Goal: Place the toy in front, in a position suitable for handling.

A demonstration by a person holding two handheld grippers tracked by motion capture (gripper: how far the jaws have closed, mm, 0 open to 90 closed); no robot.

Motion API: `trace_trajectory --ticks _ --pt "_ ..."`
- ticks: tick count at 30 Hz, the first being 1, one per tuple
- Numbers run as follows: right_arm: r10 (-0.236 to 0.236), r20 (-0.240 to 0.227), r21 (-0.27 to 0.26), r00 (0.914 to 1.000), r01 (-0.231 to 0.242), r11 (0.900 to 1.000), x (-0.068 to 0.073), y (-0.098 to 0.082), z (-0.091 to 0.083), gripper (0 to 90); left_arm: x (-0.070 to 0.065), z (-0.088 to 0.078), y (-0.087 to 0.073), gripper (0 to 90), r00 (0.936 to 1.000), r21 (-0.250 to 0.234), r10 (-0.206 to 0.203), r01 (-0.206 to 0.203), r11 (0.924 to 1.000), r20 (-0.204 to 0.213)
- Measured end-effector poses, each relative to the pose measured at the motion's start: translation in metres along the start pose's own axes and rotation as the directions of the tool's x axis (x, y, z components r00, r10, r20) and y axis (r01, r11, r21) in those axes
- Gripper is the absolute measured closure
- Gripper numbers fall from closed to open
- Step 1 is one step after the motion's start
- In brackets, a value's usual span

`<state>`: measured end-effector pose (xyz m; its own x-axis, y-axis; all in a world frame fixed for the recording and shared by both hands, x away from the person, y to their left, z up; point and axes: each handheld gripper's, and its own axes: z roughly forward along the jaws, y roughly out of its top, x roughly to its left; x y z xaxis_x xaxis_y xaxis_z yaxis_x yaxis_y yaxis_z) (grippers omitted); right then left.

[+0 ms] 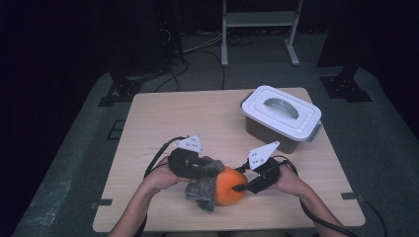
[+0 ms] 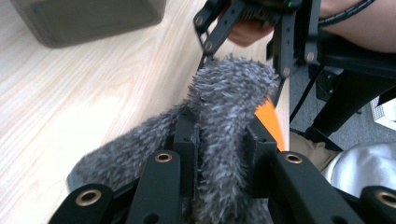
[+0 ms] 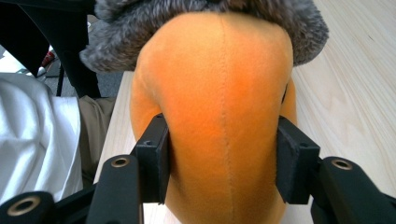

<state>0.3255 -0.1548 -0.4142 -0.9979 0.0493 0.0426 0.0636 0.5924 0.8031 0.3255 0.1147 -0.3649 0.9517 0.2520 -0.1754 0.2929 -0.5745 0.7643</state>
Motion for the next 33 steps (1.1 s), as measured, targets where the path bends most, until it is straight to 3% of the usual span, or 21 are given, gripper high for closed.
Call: trace_trajectory --ticks 8,13,17,24,27,30,33 --pt "0.015 0.019 -0.003 0.9997 -0.015 1.0 -0.003 -0.013 -0.014 44.3 0.006 0.006 -0.012 71.3 0.9998 0.021 -0.02 0.02 0.9996 -0.001" --pt "0.026 0.013 -0.016 0.9996 -0.026 1.0 -0.004 -0.018 -0.017 43.8 0.008 0.007 -0.015 71.3 0.9995 0.005 -0.029 0.029 0.9996 0.009" --pt "0.019 0.013 -0.011 0.9997 -0.019 1.0 -0.004 -0.016 -0.016 43.8 0.003 0.007 -0.003 71.4 0.9997 -0.019 -0.007 0.007 0.9998 0.022" --pt "-0.011 0.013 0.014 0.9999 0.01 1.0 -0.002 -0.009 -0.011 43.3 -0.012 0.018 0.03 71.3 0.9953 -0.038 0.074 -0.072 0.9967 0.062" --pt "0.029 0.016 0.021 0.9995 -0.029 0.999 -0.002 -0.008 -0.01 34.4 -0.015 0.028 0.033 71.3 0.9956 -0.011 0.085 -0.084 0.9964 0.041" --pt "0.082 0.042 0.039 0.9958 -0.083 0.996 -0.001 -0.007 -0.012 24.3 -0.012 0.033 0.032 71.4 0.9971 -0.011 0.065 -0.065 0.9979 0.04" --pt "0.082 0.081 0.022 0.9933 -0.084 0.996 0.005 -0.005 -0.015 21.2 -0.011 0.035 0.034 71.4 0.998 -0.021 0.055 -0.055 0.9983 0.031"
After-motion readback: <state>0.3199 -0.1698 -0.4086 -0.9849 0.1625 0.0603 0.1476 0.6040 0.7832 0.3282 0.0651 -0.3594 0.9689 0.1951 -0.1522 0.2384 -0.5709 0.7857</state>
